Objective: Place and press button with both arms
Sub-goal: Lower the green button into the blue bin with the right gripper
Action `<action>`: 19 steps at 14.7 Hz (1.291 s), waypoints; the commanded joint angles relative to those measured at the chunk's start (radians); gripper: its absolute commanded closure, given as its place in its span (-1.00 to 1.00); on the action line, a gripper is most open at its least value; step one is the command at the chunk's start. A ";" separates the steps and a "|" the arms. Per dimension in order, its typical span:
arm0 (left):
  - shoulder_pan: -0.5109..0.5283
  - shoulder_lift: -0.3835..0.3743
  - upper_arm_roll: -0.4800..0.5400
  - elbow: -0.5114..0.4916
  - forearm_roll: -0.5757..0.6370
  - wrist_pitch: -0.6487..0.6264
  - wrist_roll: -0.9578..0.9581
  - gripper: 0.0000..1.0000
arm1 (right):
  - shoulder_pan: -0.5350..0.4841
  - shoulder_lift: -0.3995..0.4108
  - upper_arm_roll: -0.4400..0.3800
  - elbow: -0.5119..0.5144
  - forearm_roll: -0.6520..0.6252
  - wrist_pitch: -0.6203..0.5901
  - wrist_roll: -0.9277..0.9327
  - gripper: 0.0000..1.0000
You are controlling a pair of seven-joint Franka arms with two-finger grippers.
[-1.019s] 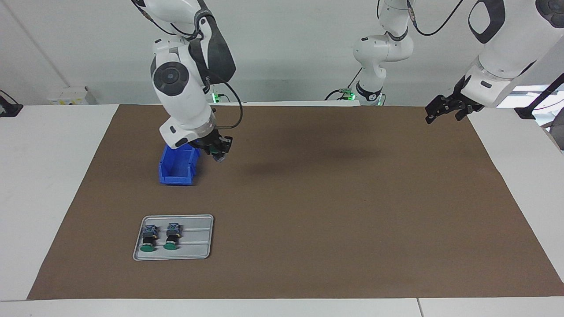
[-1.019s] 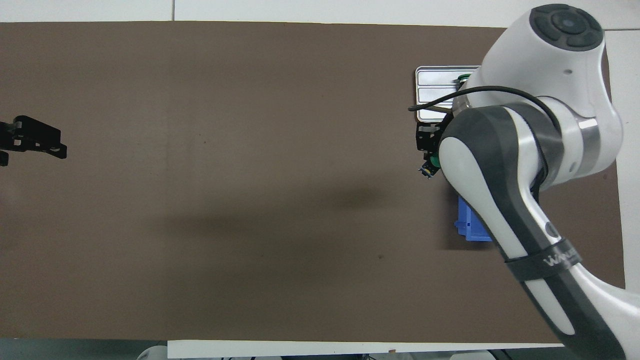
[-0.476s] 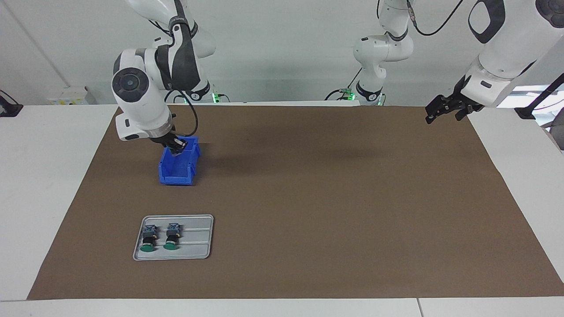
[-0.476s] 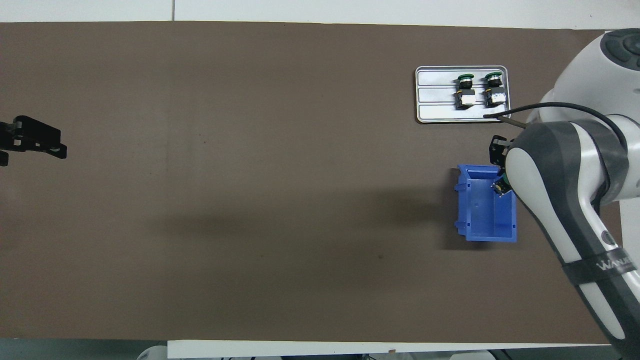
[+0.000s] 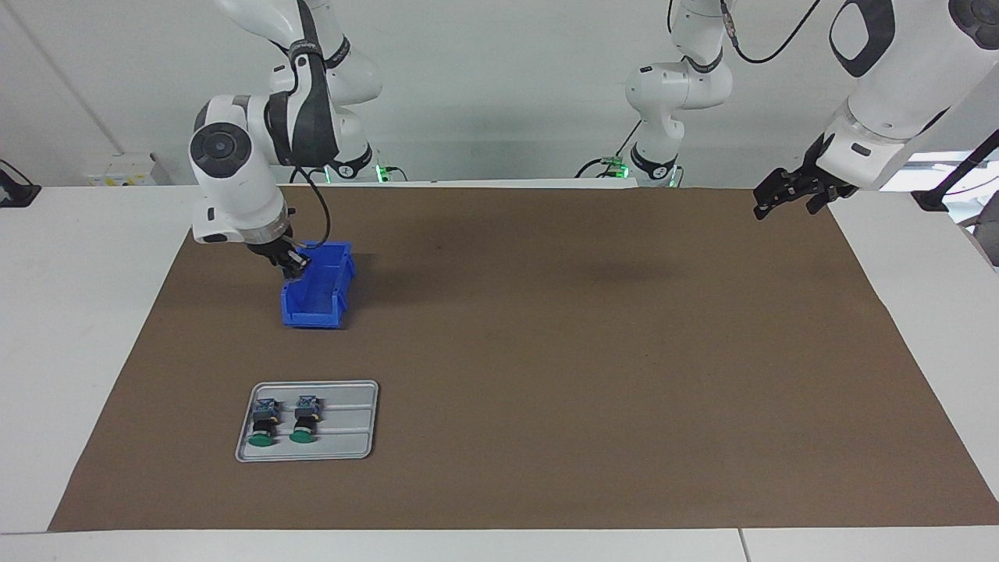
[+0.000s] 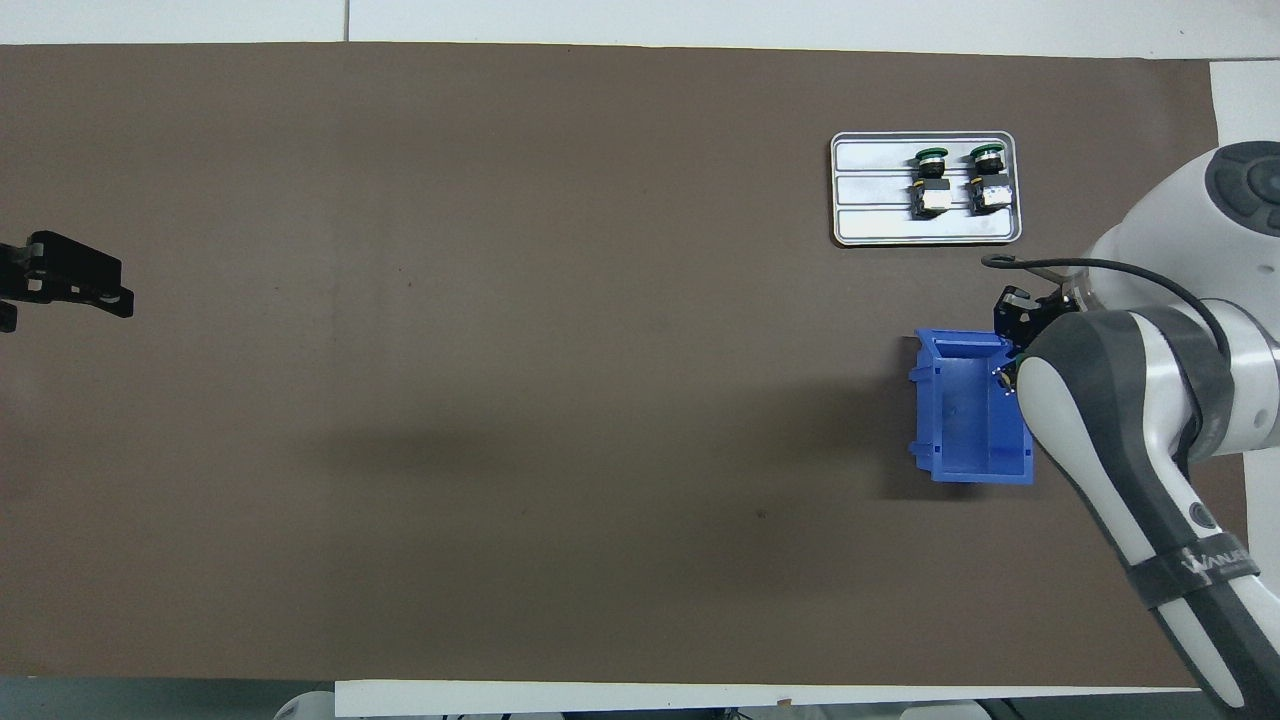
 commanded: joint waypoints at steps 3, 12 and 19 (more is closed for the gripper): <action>0.001 -0.018 0.004 -0.017 -0.007 -0.005 -0.002 -1.00 | 0.003 -0.044 0.015 -0.047 -0.020 0.065 0.072 0.90; 0.001 -0.018 0.004 -0.017 -0.007 -0.005 -0.002 -1.00 | 0.037 -0.095 0.020 -0.200 -0.006 0.202 0.169 0.90; 0.001 -0.018 0.004 -0.017 -0.007 -0.005 -0.002 -1.00 | 0.031 -0.130 0.020 -0.286 -0.004 0.260 0.172 0.90</action>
